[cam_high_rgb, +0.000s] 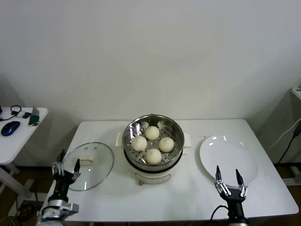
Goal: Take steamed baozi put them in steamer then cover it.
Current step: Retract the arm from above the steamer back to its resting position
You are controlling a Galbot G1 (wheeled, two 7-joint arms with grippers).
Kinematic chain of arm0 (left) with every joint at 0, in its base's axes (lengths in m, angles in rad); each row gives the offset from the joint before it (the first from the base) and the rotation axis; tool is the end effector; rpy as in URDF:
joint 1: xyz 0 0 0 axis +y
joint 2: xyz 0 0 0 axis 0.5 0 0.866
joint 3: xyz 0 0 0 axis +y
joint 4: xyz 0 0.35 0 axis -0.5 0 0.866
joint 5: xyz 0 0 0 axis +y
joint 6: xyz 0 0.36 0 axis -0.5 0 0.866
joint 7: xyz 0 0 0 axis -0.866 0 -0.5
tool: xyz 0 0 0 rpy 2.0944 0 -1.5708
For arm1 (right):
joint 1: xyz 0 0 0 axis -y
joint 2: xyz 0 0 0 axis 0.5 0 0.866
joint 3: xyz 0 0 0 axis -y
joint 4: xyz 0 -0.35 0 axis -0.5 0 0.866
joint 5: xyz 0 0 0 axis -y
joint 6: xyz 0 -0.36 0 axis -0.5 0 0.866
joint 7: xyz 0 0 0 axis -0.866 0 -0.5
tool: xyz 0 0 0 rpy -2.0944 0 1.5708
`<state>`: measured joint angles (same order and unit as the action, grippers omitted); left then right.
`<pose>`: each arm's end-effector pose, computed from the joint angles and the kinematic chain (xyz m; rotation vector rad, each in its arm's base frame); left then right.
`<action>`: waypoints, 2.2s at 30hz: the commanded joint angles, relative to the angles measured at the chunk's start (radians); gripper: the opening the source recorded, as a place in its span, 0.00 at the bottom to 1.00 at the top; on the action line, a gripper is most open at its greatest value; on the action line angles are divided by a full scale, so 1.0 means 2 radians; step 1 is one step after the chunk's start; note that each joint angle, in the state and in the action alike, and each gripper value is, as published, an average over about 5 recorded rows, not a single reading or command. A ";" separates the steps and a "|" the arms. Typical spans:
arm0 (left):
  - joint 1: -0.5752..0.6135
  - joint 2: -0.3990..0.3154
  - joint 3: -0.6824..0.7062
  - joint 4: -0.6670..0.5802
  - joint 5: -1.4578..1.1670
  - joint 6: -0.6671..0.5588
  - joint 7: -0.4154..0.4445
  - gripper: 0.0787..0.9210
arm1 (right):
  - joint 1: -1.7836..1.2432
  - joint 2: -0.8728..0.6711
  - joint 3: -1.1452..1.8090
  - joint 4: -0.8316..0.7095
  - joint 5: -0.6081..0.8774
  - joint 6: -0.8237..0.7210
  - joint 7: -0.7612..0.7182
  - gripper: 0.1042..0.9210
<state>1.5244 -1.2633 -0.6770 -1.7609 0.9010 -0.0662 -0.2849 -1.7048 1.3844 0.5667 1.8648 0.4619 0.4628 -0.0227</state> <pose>0.1944 0.1368 -0.3847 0.1849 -2.5162 -1.8166 0.1266 -0.0601 -0.3993 0.1122 3.0132 0.3830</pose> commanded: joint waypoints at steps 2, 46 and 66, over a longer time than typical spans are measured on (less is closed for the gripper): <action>-0.065 -0.017 0.007 0.138 0.190 -0.028 -0.068 0.88 | -0.022 0.008 -0.008 -0.014 -0.011 0.022 0.006 0.88; -0.151 -0.004 0.038 0.219 0.183 0.015 -0.021 0.78 | -0.039 0.005 -0.008 -0.013 -0.028 0.026 -0.002 0.88; -0.146 -0.010 0.039 0.200 0.181 0.020 -0.019 0.11 | -0.035 0.008 -0.007 -0.020 -0.030 0.034 -0.002 0.88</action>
<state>1.2321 -1.2836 -0.6003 -1.3302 1.2752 -0.0273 -0.3226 -1.7745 1.4005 0.5514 1.8229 0.4027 0.5299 -0.0268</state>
